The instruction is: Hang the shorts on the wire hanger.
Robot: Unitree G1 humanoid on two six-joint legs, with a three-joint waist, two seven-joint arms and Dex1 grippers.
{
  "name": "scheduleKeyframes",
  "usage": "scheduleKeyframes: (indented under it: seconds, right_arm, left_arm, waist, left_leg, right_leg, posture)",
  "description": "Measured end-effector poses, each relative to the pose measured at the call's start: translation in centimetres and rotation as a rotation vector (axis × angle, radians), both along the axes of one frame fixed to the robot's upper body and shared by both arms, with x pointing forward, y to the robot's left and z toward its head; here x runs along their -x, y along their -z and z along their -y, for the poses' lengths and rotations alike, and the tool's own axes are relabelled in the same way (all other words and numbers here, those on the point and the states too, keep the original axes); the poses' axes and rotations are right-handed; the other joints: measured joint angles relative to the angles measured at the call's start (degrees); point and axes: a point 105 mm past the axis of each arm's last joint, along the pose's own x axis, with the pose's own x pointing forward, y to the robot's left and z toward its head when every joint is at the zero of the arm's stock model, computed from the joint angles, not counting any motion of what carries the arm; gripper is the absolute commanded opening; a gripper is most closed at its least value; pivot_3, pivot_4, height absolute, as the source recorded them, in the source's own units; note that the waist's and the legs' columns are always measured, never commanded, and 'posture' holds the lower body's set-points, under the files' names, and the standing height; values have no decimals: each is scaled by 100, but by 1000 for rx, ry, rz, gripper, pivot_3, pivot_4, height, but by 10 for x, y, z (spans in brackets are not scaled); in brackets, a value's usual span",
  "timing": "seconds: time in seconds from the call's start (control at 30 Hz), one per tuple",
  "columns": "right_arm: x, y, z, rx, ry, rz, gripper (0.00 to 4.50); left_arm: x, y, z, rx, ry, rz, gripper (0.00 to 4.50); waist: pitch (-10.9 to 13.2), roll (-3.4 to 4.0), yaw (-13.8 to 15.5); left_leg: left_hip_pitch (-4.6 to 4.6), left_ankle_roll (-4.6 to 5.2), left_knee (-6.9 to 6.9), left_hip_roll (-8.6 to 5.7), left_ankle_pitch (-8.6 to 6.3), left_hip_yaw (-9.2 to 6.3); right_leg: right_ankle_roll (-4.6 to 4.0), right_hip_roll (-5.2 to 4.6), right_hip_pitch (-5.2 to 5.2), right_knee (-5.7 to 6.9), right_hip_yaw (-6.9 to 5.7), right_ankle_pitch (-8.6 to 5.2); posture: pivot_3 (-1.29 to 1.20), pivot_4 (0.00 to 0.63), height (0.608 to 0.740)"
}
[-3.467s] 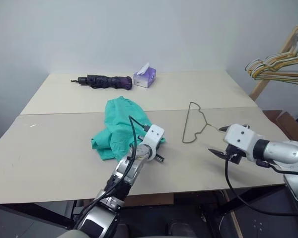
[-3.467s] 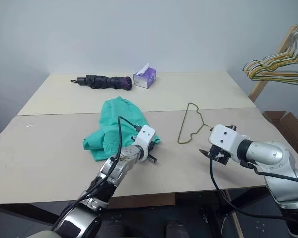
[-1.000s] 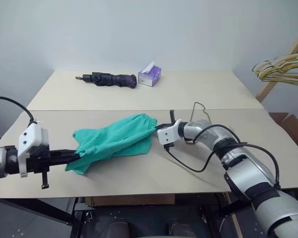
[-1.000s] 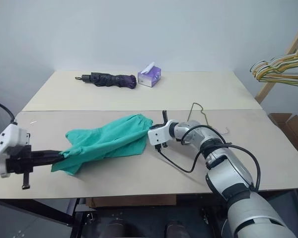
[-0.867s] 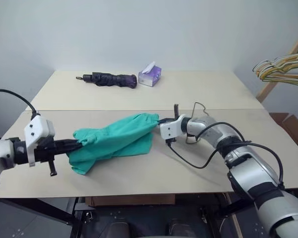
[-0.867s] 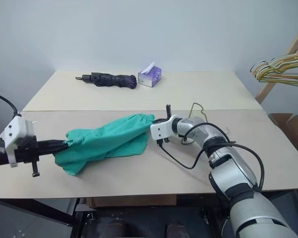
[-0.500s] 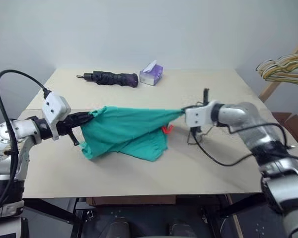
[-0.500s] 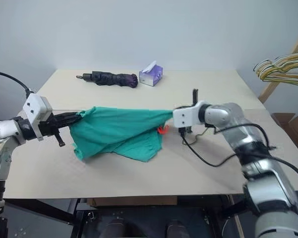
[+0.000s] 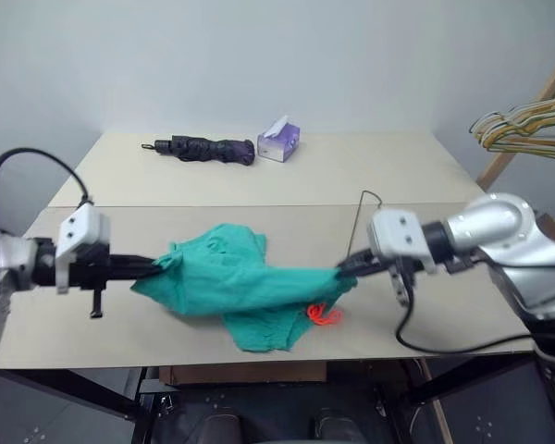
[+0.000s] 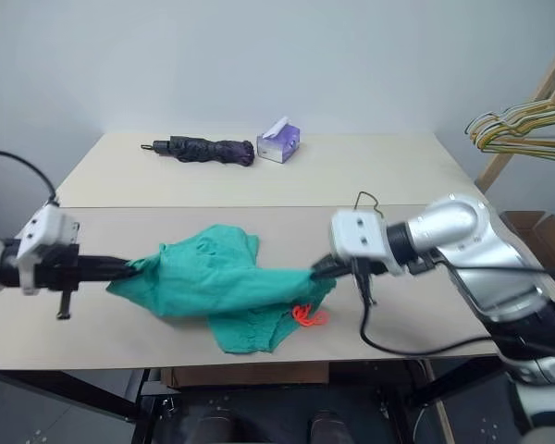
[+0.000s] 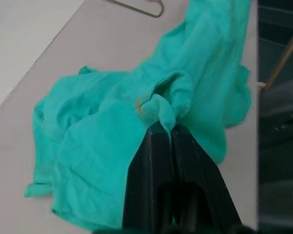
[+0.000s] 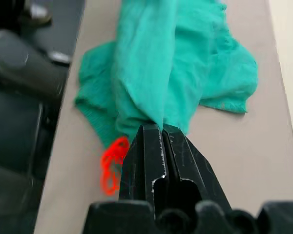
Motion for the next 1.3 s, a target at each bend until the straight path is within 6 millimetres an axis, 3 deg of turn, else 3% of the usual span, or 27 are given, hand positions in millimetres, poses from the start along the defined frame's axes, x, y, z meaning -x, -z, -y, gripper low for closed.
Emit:
scheduleKeyframes:
  seconds: [0.13,0.2,0.27,0.3,0.4,0.43,0.5,0.57,0.63,0.73,0.83,0.9,0.97,1.03,1.1,1.17,1.23,1.3]
  right_arm:
    - [-85,-14,0,-20,409,137,68]
    - [-125,-36,15,-2,622,355,68]
    - [-148,-66,27,-29,771,568,68]
    - [-157,-103,23,-110,845,754,68]
    - [-143,-181,22,-285,902,1126,68]
    - [-131,-208,23,-362,907,1243,68]
    - [-108,-240,28,-467,889,1396,68]
    - [-96,-245,31,-463,852,1459,68]
    - [-99,-230,31,-411,828,1439,68]
    - [-108,-174,26,-197,704,1348,68]
    - [-104,-105,16,25,495,1206,68]
    - [-92,-40,14,187,306,1051,68]
    - [-77,28,17,294,190,847,68]
    - [-58,79,12,347,85,688,68]
    - [-42,102,8,369,6,609,68]
    - [-27,110,2,372,-66,557,68]
    - [-12,111,-4,366,-142,510,68]
    - [-1,111,-4,384,-197,480,68]
  left_arm:
    - [-86,-31,17,98,-323,267,0]
    - [-122,-70,12,168,-530,452,0]
    - [-134,-117,9,322,-648,605,0]
    - [-132,-164,17,528,-669,714,0]
    - [-102,-235,15,854,-590,844,0]
    - [-90,-249,13,922,-544,869,0]
    - [-71,-259,7,962,-456,874,0]
    - [-57,-255,5,937,-378,864,0]
    - [-53,-245,5,910,-340,835,0]
    - [-46,-226,-3,818,-318,795,0]
    - [-34,-200,-12,663,-261,705,0]
    - [-20,-141,-16,435,-172,520,0]
    - [-12,-69,-17,273,-120,271,0]
    - [3,-5,-17,118,-77,56,0]
    - [23,34,-19,-45,-24,-72,0]
    - [43,64,-27,-212,34,-183,0]
    - [54,79,-29,-291,78,-228,0]
    - [56,83,-29,-324,91,-217,0]
  waist:
    - [-5,-9,117]
    - [-12,-21,172]
    - [-13,-26,194]
    - [-13,-27,197]
    - [-14,-27,174]
    - [-15,-27,164]
    - [-15,-27,116]
    - [-15,-26,52]
    - [-15,-26,2]
    - [-12,-23,-75]
    - [-13,-21,-154]
    - [-28,-3,-230]
    - [-25,-5,-233]
    - [-19,-10,-233]
    - [-15,-17,-239]
    - [-15,-18,-220]
    - [-14,-17,-128]
    - [-15,-19,-40]
  left_leg:
    - [-28,-3,9,-3,3,-6]
    - [-94,-7,20,-8,5,-5]
    - [-176,-41,25,-10,24,-6]
    - [-247,-103,33,-12,61,-5]
    - [-281,-122,-3,-21,69,-1]
    - [-274,-122,-10,-21,69,0]
    - [-273,-121,-27,-20,68,-1]
    - [-265,-118,-18,-20,67,-2]
    - [-220,-65,-5,-20,37,-3]
    - [-108,-50,5,-19,29,-2]
    - [15,-33,-18,-13,17,-3]
    - [32,-31,-29,-14,15,2]
    - [32,-29,-25,-11,14,2]
    - [-15,-28,-7,-8,14,0]
    - [-20,-28,-5,-7,14,1]
    - [-18,-24,-6,-6,11,1]
    - [-14,-23,-5,-5,11,1]
    - [-7,-23,-5,-4,11,2]
  right_leg:
    - [-1,3,-21,5,0,11]
    - [3,-2,-86,5,4,17]
    - [6,-10,-171,42,5,23]
    - [8,-15,-244,50,7,24]
    - [8,-24,-298,46,13,25]
    - [8,-24,-297,46,12,24]
    - [9,-21,-295,39,11,24]
    - [10,-21,-272,34,11,23]
    - [16,-18,-207,17,11,26]
    - [16,-14,-104,5,11,31]
    - [18,-7,10,-6,12,15]
    - [12,-11,22,-1,17,6]
    - [6,-8,19,9,15,2]
    - [-1,-4,-27,22,16,7]
    - [-1,-3,-31,20,18,6]
    - [0,-3,-29,16,18,5]
    - [1,-3,-25,16,15,4]
    - [3,-4,-17,13,10,2]
  posture:
    - [127,0,740]
    - [126,0,740]
    - [128,0,740]
    - [124,0,740]
    - [122,0,740]
    - [119,0,740]
    - [120,0,740]
    - [120,0,740]
    - [127,0,740]
    - [135,0,740]
    - [143,0,740]
    - [148,0,740]
    - [151,0,740]
    - [156,0,740]
    - [157,0,740]
    - [157,0,740]
    - [157,0,740]
    - [158,0,740]
